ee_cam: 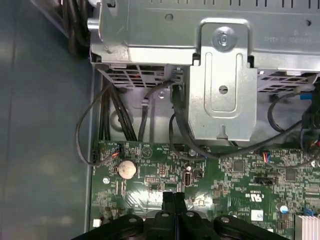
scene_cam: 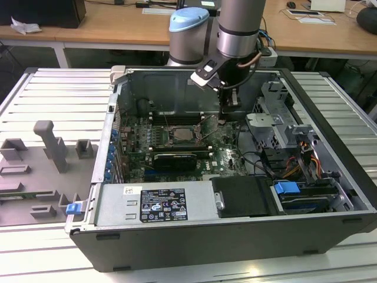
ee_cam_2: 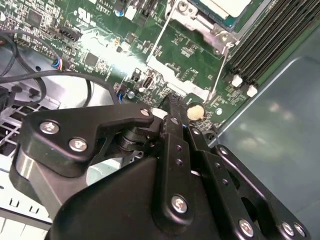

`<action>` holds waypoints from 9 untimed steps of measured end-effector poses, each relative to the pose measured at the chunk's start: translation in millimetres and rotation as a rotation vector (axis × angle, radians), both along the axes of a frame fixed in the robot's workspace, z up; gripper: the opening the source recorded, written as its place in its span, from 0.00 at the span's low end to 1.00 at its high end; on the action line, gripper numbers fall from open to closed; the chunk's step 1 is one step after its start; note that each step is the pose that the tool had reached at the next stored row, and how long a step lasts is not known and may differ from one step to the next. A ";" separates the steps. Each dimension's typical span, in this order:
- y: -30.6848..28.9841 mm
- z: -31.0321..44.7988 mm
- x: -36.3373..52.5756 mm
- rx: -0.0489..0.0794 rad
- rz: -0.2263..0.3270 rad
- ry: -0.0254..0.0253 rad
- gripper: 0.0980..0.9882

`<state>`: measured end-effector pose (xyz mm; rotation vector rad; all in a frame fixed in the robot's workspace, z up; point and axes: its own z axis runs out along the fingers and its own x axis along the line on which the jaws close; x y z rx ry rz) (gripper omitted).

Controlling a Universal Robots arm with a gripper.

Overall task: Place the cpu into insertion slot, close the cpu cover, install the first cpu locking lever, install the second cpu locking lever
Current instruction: 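Close the cpu cover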

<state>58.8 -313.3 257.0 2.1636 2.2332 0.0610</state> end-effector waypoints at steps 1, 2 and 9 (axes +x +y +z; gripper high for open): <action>0.0 -1.7 0.4 0.000 0.000 0.0000 0.00; 0.1 -4.6 0.8 0.000 0.000 0.0000 0.00; 0.0 -9.4 -27.0 0.000 0.001 0.0004 0.00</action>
